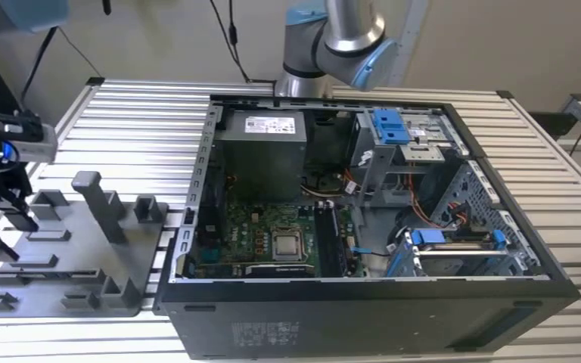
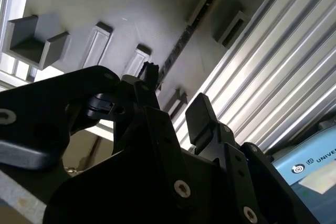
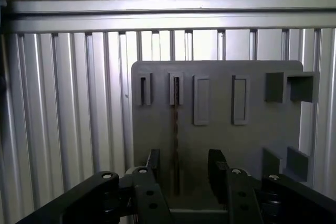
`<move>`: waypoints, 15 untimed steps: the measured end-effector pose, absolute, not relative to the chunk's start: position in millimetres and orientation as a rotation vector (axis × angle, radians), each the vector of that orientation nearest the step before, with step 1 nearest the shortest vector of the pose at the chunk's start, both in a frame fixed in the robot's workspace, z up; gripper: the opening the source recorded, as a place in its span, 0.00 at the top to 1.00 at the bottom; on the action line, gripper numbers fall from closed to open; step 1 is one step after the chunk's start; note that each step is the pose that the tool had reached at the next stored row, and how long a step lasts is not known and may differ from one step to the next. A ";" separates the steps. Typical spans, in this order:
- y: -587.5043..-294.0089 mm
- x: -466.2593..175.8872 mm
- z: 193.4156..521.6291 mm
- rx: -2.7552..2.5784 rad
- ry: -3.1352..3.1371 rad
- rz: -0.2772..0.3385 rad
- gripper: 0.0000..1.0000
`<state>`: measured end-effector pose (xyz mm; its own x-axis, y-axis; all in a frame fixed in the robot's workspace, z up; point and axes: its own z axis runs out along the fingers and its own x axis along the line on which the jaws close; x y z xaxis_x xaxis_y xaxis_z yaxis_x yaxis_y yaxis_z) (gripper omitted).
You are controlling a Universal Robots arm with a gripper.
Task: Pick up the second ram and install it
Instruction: 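Pick up the second ram and move it above second insertion slot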
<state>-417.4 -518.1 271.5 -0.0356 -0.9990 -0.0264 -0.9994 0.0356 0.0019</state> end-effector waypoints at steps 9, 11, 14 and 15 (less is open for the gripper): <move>-518.1 -419.1 262.8 -2.171 2.246 0.030 0.50; -518.2 -419.4 260.4 -2.171 2.245 0.030 0.50; -518.1 -419.5 256.5 -2.171 2.245 0.030 0.50; -518.1 -419.5 255.1 -2.171 2.245 0.030 0.50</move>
